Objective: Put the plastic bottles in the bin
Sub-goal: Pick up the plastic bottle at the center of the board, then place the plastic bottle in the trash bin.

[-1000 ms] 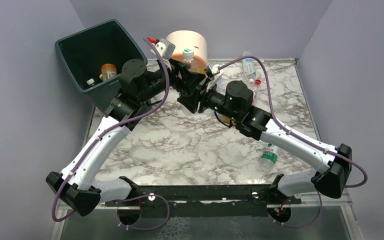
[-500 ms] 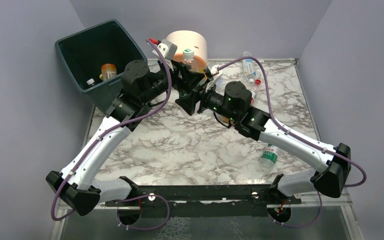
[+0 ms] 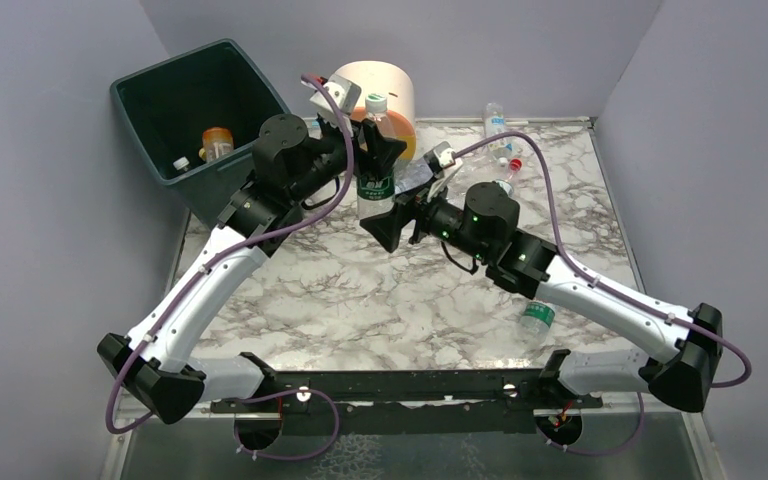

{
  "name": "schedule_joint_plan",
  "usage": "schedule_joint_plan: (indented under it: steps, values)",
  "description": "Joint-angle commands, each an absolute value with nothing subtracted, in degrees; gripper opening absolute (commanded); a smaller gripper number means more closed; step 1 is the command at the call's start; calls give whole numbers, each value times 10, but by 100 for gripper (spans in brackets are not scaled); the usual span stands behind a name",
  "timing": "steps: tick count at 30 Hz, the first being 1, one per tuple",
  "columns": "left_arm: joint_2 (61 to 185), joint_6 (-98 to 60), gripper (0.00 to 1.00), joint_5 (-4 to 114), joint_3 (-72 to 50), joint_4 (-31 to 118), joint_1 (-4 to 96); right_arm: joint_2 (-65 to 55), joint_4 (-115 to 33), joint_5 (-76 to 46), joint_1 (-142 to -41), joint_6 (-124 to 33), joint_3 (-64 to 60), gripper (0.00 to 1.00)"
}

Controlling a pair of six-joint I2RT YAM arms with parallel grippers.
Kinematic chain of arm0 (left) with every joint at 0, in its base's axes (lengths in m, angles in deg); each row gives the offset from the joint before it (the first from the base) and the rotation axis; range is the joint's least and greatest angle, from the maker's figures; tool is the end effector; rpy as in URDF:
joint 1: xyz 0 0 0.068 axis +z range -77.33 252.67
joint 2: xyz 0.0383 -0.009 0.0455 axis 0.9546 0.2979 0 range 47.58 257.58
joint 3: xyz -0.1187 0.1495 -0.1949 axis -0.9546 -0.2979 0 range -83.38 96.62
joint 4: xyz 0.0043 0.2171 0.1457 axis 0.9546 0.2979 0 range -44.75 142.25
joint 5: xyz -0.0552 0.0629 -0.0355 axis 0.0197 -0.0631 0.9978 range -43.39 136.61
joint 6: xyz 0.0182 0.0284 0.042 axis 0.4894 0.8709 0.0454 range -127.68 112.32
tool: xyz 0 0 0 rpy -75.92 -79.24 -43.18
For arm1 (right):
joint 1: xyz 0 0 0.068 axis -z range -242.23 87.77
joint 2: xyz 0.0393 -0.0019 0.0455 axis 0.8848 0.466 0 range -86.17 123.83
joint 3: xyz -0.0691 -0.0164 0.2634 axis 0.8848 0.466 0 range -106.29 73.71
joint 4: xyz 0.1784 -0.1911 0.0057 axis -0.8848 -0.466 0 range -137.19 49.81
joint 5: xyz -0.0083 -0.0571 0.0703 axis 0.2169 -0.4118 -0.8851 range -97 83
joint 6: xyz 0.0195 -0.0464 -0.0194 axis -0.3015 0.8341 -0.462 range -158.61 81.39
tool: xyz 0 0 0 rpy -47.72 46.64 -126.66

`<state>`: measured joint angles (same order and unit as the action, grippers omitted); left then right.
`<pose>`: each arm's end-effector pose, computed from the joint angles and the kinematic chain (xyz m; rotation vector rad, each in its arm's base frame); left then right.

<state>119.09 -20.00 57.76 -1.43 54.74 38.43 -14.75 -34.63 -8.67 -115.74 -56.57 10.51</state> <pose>0.2236 -0.1606 0.4691 0.4607 1.5421 -0.7871 0.1755 0.2389 0.3830 -0.5444 1.6199 0.9731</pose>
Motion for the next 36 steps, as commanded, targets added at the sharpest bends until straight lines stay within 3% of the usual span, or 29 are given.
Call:
schedule_joint_plan:
  steps: [1,13,27,36]
  values:
    - [1194,-157,50,518,25,549,389,-182,-396,-38,-1162,-579,113,100]
    - [1237,-58,52,433,133,611,413,-219,-430,-6,-1163,-605,179,100]
    - [1319,-114,52,532,278,629,656,-219,-437,-12,-1163,-609,195,100]
    - [1345,-160,53,589,259,586,762,-230,-446,-2,-1163,-609,204,100]
